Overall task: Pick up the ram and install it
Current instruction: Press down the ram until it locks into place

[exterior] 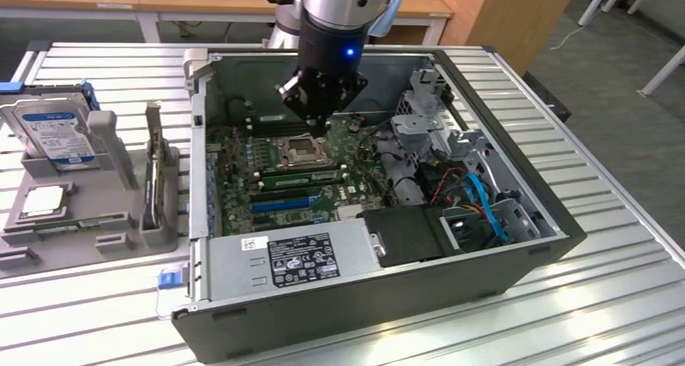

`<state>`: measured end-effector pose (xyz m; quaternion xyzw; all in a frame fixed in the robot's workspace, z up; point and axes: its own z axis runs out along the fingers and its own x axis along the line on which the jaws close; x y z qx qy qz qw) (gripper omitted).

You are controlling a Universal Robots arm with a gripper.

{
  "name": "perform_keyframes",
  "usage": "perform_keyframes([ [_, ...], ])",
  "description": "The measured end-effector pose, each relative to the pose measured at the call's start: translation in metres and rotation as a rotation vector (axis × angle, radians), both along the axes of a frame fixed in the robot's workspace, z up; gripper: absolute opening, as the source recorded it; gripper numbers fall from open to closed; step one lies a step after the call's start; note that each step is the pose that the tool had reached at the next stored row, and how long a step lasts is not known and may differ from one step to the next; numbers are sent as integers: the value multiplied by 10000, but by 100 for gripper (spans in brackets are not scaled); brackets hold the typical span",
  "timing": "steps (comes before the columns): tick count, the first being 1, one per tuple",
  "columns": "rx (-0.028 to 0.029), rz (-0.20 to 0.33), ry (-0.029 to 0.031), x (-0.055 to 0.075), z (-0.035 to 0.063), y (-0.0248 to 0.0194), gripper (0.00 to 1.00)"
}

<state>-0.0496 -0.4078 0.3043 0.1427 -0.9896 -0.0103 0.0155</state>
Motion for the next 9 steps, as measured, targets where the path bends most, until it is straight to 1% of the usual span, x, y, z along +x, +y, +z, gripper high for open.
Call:
perform_keyframes([
  [1,1,-185,0,0,0,0,11],
  [2,0,-540,0,0,0,0,11],
  [3,0,-736,0,0,0,0,11],
  [9,-1,-1748,0,0,0,0,11],
])
